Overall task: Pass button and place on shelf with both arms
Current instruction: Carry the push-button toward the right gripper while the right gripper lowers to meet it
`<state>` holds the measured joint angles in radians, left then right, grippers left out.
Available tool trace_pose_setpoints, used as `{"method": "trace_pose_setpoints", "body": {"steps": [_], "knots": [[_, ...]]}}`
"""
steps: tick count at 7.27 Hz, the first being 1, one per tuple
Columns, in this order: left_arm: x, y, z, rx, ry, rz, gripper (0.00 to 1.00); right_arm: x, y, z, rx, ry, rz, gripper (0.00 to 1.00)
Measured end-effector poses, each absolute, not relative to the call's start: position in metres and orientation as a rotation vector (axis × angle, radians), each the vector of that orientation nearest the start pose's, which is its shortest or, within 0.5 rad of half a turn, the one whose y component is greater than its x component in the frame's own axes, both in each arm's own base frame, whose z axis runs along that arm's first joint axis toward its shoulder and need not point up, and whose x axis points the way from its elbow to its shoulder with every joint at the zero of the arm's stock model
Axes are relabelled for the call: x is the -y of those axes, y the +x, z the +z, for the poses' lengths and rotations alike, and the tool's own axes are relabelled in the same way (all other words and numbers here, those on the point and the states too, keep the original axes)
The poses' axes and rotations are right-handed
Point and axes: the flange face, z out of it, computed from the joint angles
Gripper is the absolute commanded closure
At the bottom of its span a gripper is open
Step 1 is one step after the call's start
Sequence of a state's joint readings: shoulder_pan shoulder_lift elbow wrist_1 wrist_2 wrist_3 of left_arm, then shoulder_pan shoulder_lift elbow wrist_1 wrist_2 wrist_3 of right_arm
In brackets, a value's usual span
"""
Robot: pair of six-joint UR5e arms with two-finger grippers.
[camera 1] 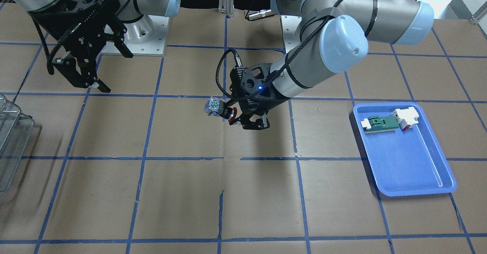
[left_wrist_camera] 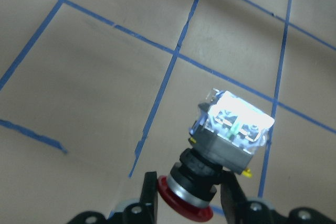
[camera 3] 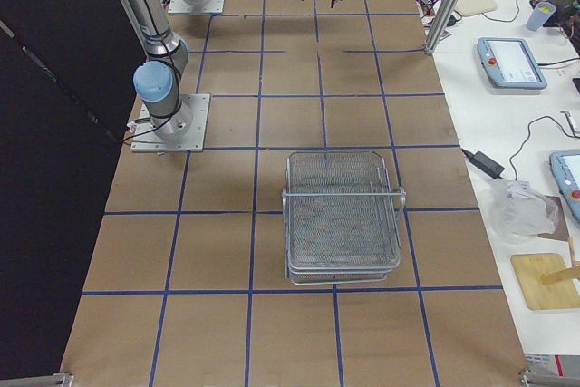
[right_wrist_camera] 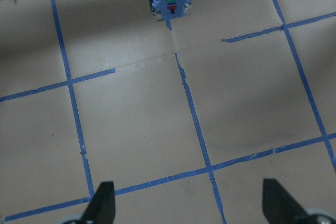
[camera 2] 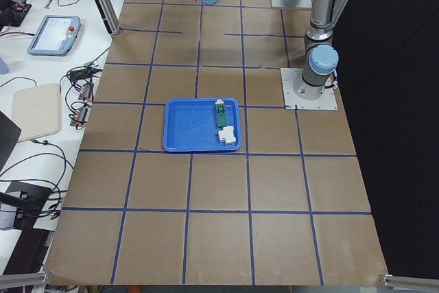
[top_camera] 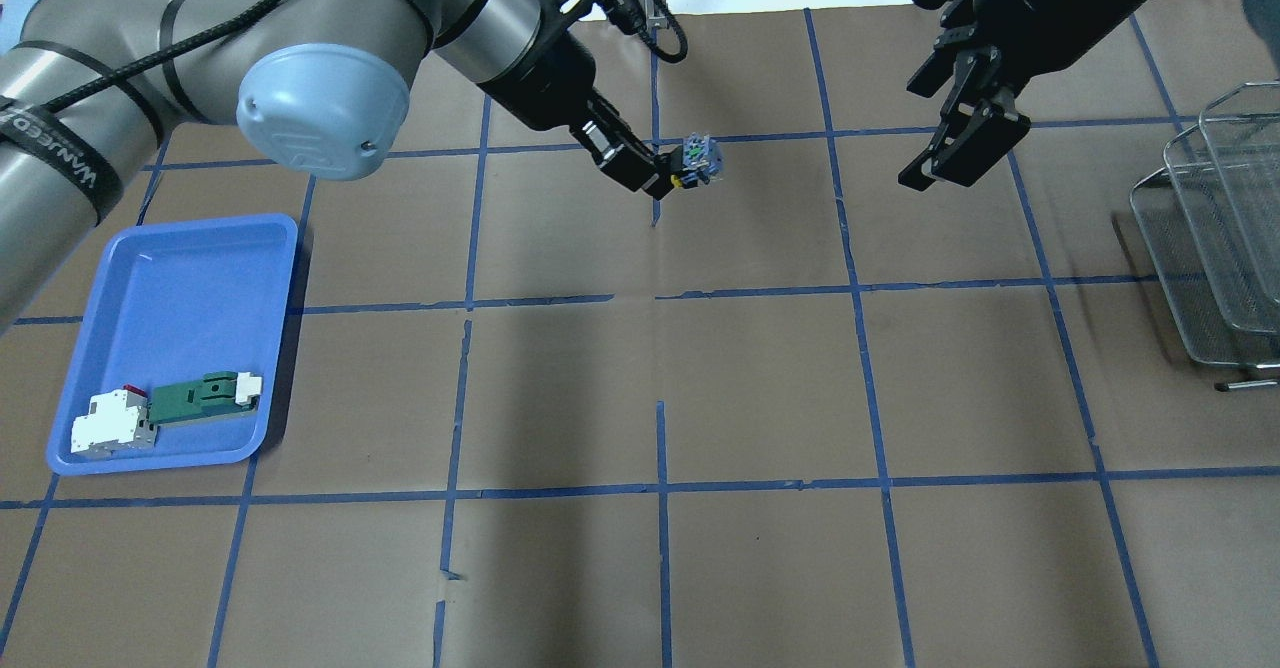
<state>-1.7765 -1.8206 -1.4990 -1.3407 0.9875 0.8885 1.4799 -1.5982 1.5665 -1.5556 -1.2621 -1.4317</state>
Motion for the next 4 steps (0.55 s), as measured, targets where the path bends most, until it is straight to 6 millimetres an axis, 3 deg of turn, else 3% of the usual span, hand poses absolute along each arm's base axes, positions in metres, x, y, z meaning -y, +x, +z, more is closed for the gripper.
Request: {"method": "trace_pose_setpoints", "body": {"steps": [2,4], "knots": [[0.526,-0.351,0.448,2.212,-1.332,0.329,1.00,0.485,0.119,0.512,-2.214,-1.939,-0.389,0.01],[0.511,-0.374,0.459,2.208,-1.313,0.351,1.00,0.476,0.115,0.526,-2.196,-1.997,-0.446,0.00]]}}
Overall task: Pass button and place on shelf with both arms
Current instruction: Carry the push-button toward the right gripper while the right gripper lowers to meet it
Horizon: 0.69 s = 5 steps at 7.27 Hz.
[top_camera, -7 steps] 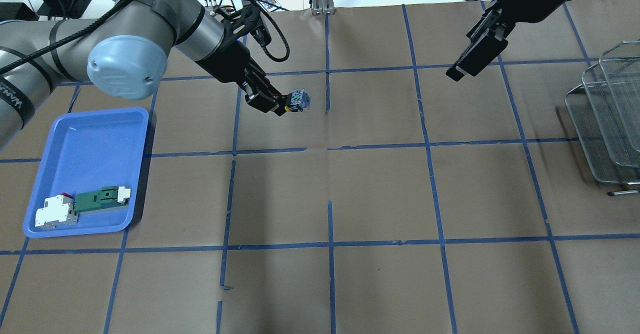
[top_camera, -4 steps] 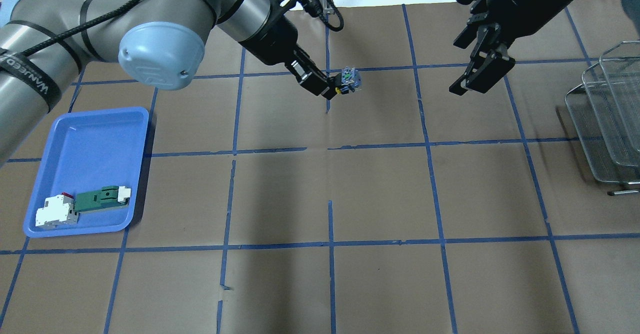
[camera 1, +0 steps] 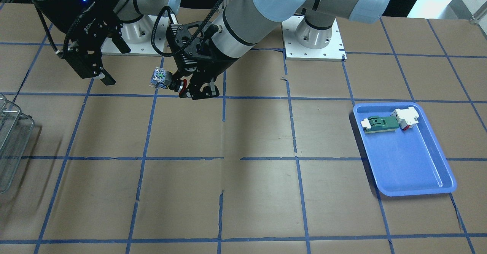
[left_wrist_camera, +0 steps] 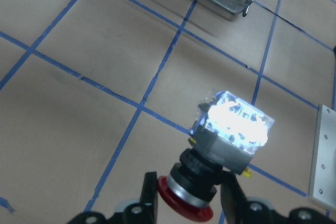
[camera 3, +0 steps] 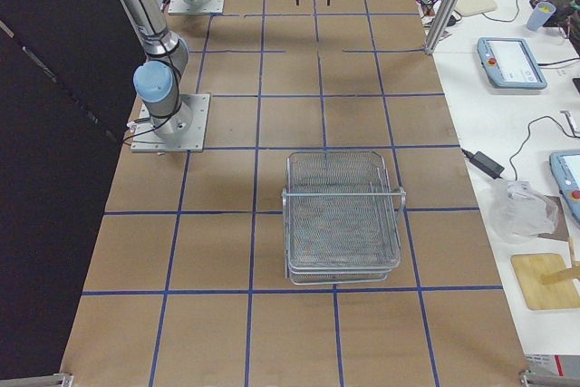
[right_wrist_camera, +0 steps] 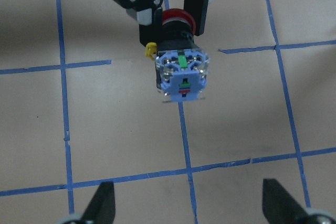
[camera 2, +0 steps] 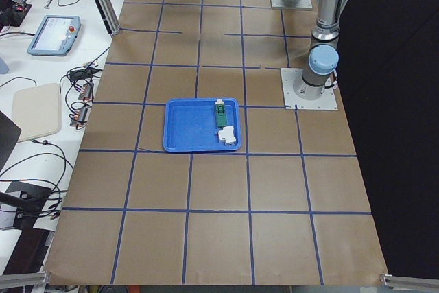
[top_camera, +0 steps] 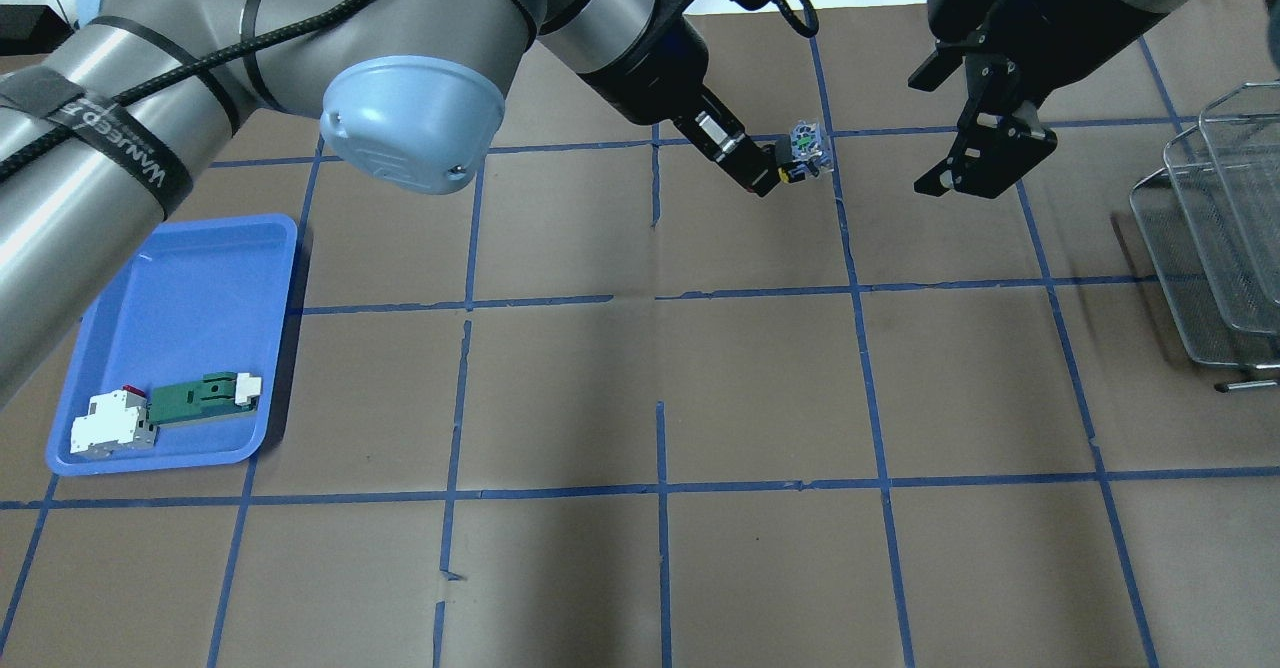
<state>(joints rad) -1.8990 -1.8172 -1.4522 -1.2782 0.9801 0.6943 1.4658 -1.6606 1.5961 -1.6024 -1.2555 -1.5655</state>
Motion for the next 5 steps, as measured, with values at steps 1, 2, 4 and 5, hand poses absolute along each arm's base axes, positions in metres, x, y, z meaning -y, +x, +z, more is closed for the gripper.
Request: {"method": "trace_pose_setpoints", "body": {"steps": [1,2,4,5], "knots": [[0.503,-0.381,0.467,2.192,-1.316,0.361,1.00,0.473,0.113,0.531,-2.192,-1.993,-0.470,0.00],[0.498,-0.386,0.471,2.171,-1.320,0.372,1.00,0.472,0.111,0.534,-2.182,-1.969,-0.507,0.00],[0.492,-0.389,0.475,2.126,-1.330,0.414,1.00,0.471,0.110,0.535,-2.170,-1.918,-0.546,0.00],[0.491,-0.390,0.476,2.107,-1.339,0.433,1.00,0.467,0.111,0.538,-2.167,-1.903,-0.546,0.00]]}}
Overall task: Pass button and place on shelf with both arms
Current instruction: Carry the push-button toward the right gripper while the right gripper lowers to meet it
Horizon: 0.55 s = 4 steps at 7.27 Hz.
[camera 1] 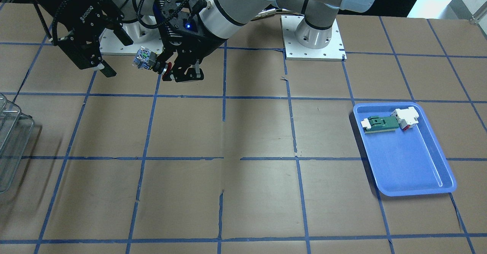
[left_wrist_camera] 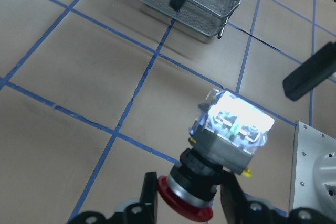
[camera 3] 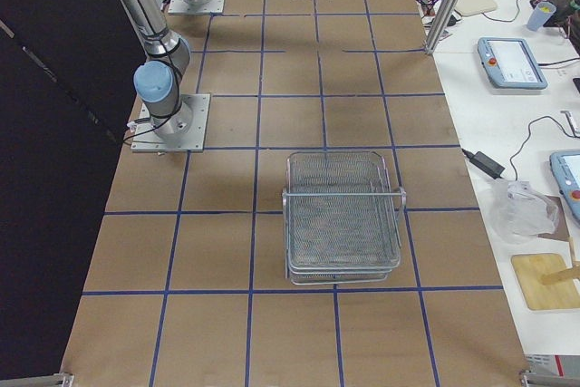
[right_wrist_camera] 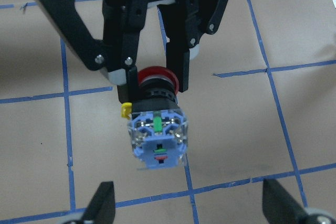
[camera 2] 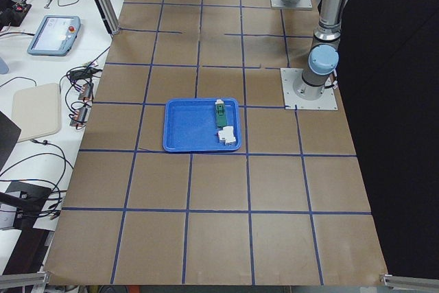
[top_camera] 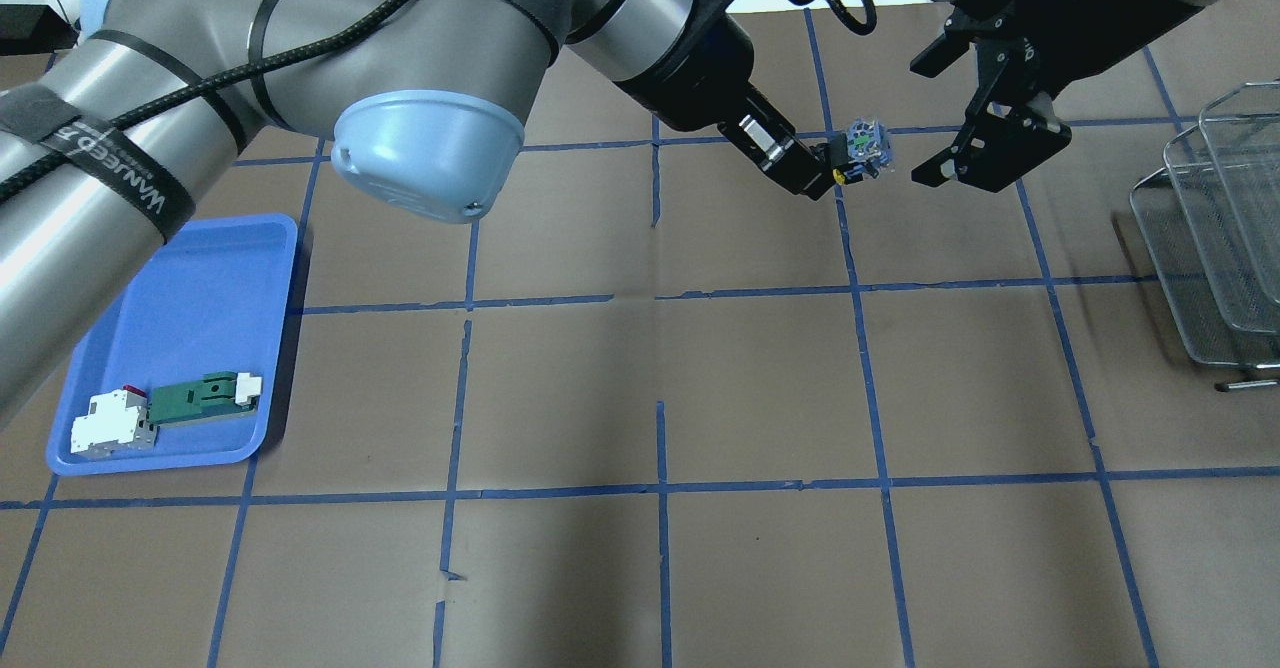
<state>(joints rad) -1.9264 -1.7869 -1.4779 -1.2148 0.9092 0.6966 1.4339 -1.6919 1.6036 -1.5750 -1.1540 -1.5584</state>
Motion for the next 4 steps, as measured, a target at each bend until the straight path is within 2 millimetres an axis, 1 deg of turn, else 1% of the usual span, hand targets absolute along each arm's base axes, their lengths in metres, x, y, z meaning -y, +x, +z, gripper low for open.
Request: {"method": "trace_pose_setpoints", "body": {"steps": [2,4], "knots": [[0.4891,-0.3908,0.4786,2.069,-1.362,0.460,1.00,0.4606,0.1143,0.5413,-2.156,-1.883,-0.557,0.00],[0.4886,-0.3912,0.4790,2.058,-1.371,0.466,1.00,0.4586,0.1170,0.5402,-2.140,-1.868,-0.566,0.00]]}}
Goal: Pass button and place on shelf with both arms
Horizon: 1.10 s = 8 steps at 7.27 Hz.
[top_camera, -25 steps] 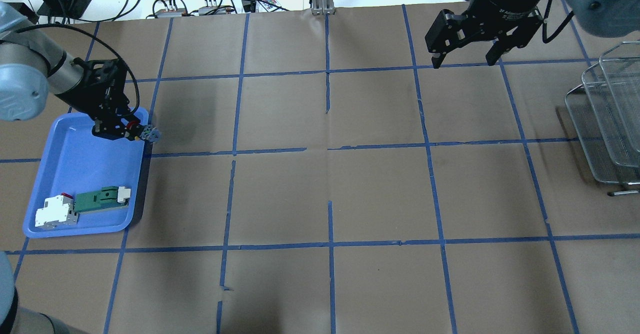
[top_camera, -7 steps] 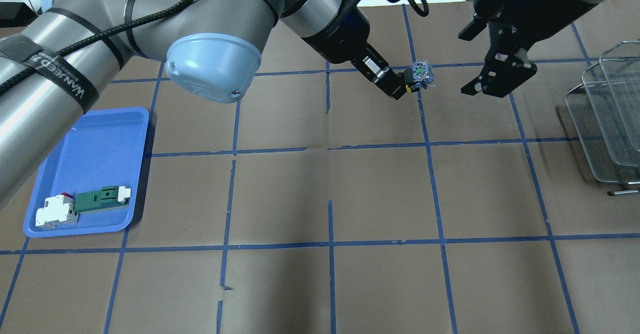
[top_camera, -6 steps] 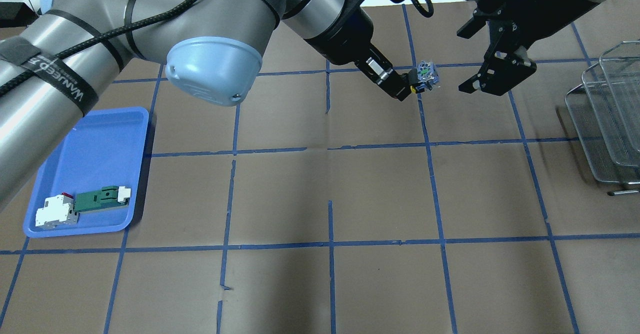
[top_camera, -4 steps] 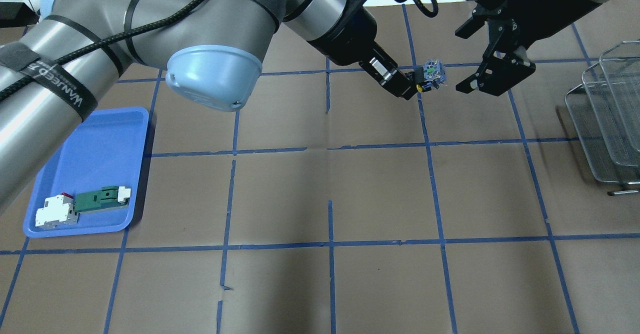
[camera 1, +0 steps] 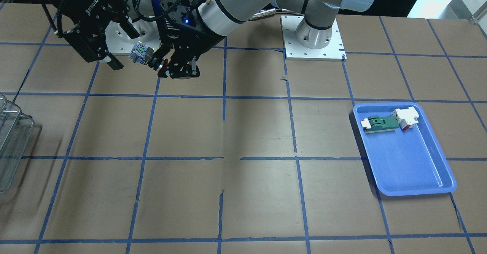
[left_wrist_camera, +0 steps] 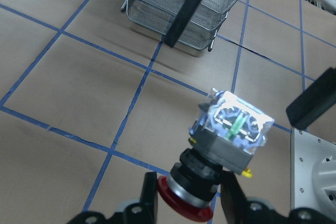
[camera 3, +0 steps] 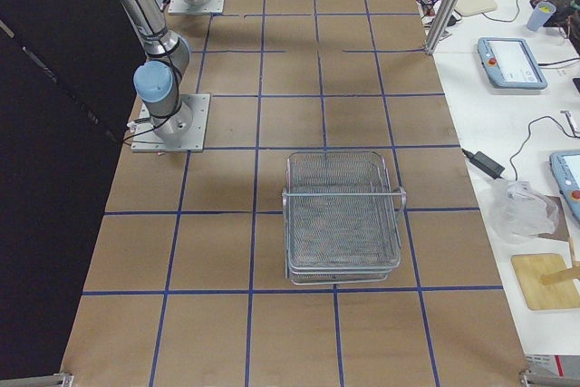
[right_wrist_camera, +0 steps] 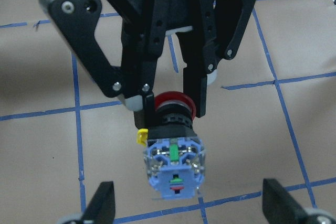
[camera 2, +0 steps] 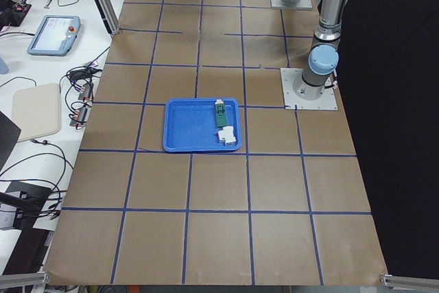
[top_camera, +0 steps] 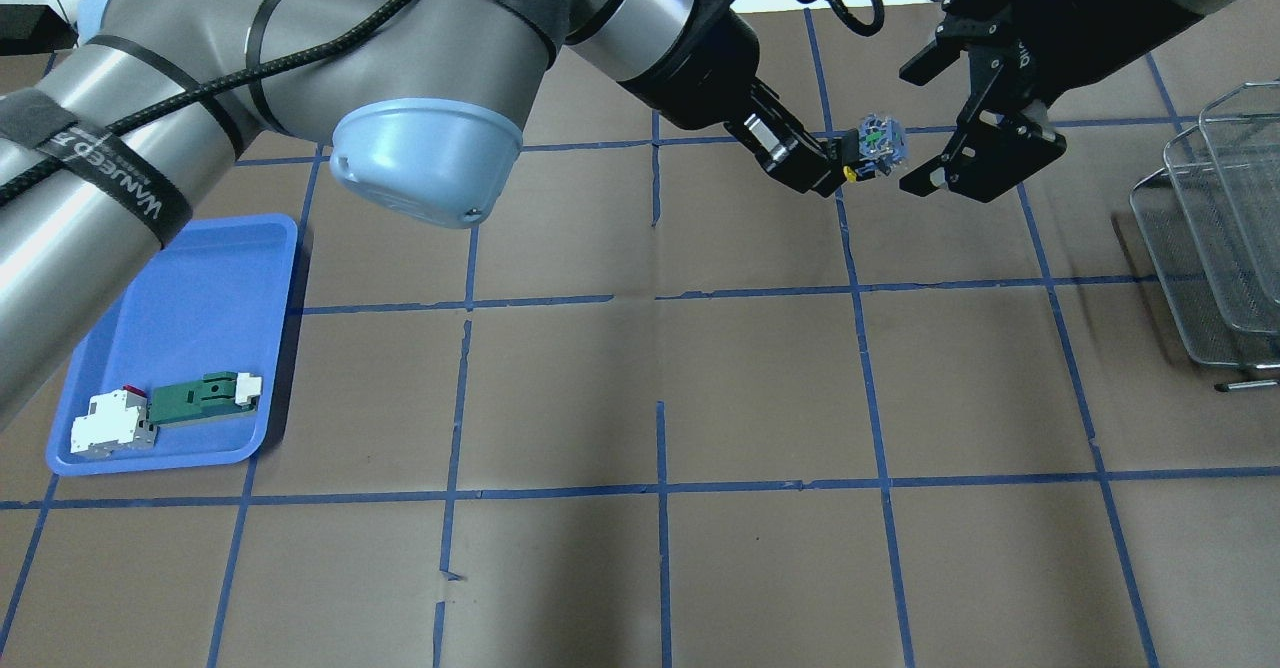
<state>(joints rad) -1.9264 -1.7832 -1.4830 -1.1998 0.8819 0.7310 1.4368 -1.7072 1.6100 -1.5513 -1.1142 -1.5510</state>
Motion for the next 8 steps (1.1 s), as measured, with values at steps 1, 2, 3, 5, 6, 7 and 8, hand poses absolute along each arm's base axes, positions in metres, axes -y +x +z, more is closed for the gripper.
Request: {"method": "trace_pose_setpoints", "body": {"steps": [1,2,3,5,6,7,8], "knots": [[0.488,-0.391,0.479,2.052,-1.377,0.468,1.00,0.458,0.118,0.541,-2.137,-1.867,-0.569,0.00],[0.488,-0.392,0.479,2.046,-1.385,0.472,1.00,0.457,0.119,0.541,-2.130,-1.857,-0.580,0.00],[0.487,-0.392,0.479,2.033,-1.395,0.476,1.00,0.457,0.121,0.542,-2.122,-1.842,-0.593,0.00],[0.481,-0.393,0.480,2.001,-1.411,0.483,1.00,0.456,0.123,0.541,-2.118,-1.825,-0.599,0.00],[0.475,-0.393,0.484,1.986,-1.417,0.491,1.00,0.456,0.123,0.540,-2.116,-1.825,-0.601,0.08],[0.468,-0.391,0.486,1.977,-1.417,0.494,1.00,0.456,0.123,0.540,-2.112,-1.830,-0.602,0.38],[0.462,-0.390,0.488,1.974,-1.417,0.495,1.00,0.457,0.123,0.540,-2.107,-1.838,-0.605,0.79]]}}
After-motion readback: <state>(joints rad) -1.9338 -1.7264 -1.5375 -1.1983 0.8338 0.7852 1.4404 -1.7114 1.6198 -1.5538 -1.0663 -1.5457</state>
